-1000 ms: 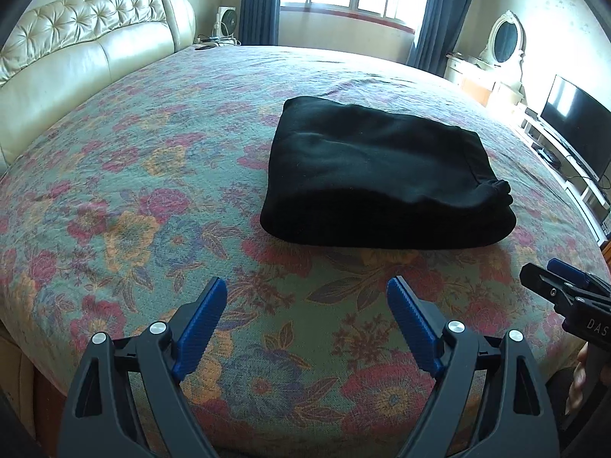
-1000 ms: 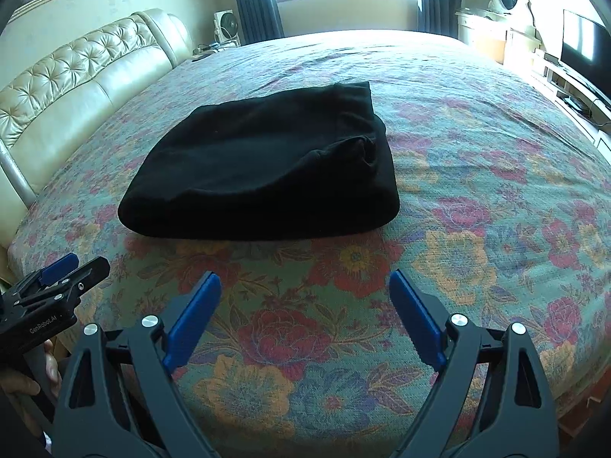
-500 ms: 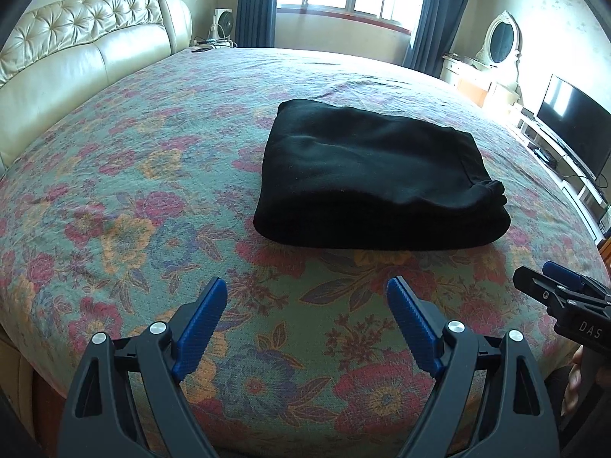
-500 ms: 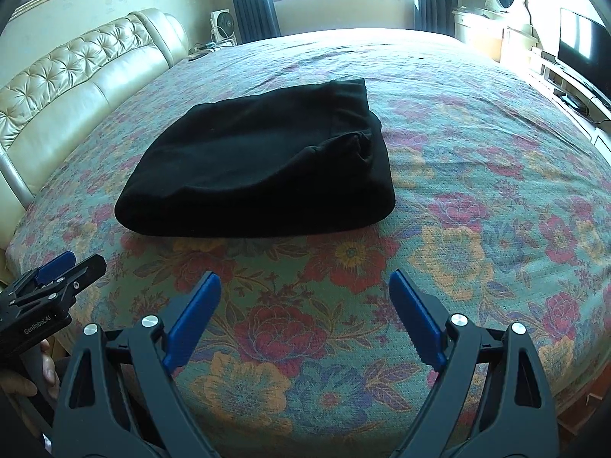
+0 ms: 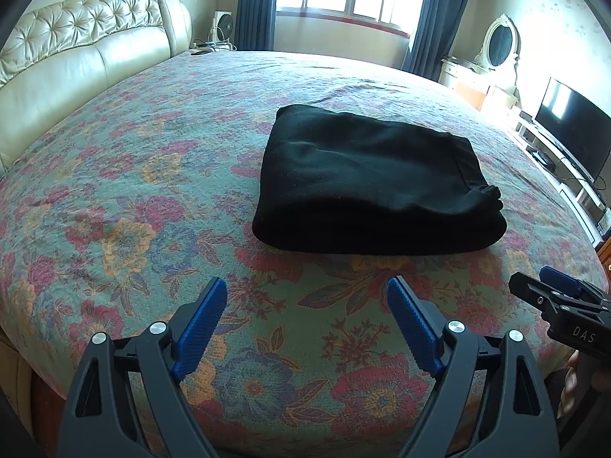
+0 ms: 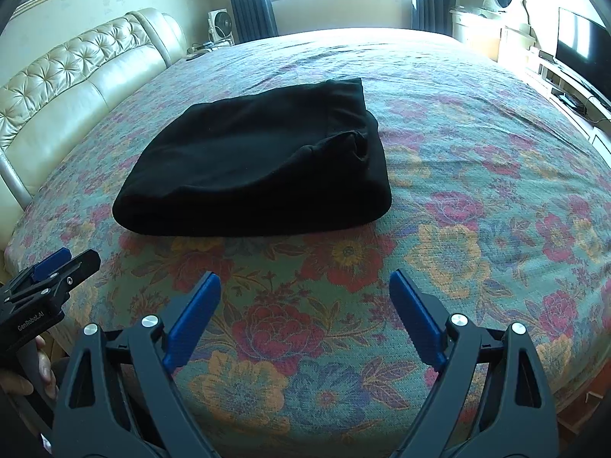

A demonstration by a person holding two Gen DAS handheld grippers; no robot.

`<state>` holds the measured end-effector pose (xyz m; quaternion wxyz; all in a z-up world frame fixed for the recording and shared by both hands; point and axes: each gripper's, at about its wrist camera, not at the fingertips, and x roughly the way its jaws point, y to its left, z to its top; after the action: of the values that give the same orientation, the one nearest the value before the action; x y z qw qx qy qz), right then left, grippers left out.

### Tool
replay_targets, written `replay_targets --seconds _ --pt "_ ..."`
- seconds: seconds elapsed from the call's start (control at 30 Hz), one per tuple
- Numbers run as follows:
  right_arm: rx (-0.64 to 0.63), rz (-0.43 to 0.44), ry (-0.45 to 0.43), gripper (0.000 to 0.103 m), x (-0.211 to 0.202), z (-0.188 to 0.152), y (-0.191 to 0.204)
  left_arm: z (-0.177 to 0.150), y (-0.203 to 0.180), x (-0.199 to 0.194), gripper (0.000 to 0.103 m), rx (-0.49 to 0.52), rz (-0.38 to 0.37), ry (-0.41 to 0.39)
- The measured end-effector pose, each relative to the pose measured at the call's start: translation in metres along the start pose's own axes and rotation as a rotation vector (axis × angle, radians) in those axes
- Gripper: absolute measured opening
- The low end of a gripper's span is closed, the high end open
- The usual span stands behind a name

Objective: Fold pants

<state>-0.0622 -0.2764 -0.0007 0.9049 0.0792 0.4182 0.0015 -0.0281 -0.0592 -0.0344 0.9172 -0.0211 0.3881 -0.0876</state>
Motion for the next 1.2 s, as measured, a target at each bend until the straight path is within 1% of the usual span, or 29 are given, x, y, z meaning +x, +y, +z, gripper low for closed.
replay_targets --seconds 0.9,1.03,1.13,1.2 --pt "0.007 0.003 0.004 0.09 0.0 -0.004 0.003 0.004 -0.005 -0.003 0.085 0.015 0.001 -0.018" --pt "0.011 0.005 0.005 0.09 0.001 -0.005 0.003 0.005 -0.009 -0.004 0.085 0.033 0.005 -0.031" --pt "0.014 0.008 0.005 0.09 0.001 -0.007 0.003 0.006 -0.014 -0.006 0.085 0.052 0.035 -0.046" --pt "0.014 0.008 0.005 0.09 0.001 -0.006 0.003 0.007 -0.016 -0.006 0.085 0.064 0.03 -0.049"
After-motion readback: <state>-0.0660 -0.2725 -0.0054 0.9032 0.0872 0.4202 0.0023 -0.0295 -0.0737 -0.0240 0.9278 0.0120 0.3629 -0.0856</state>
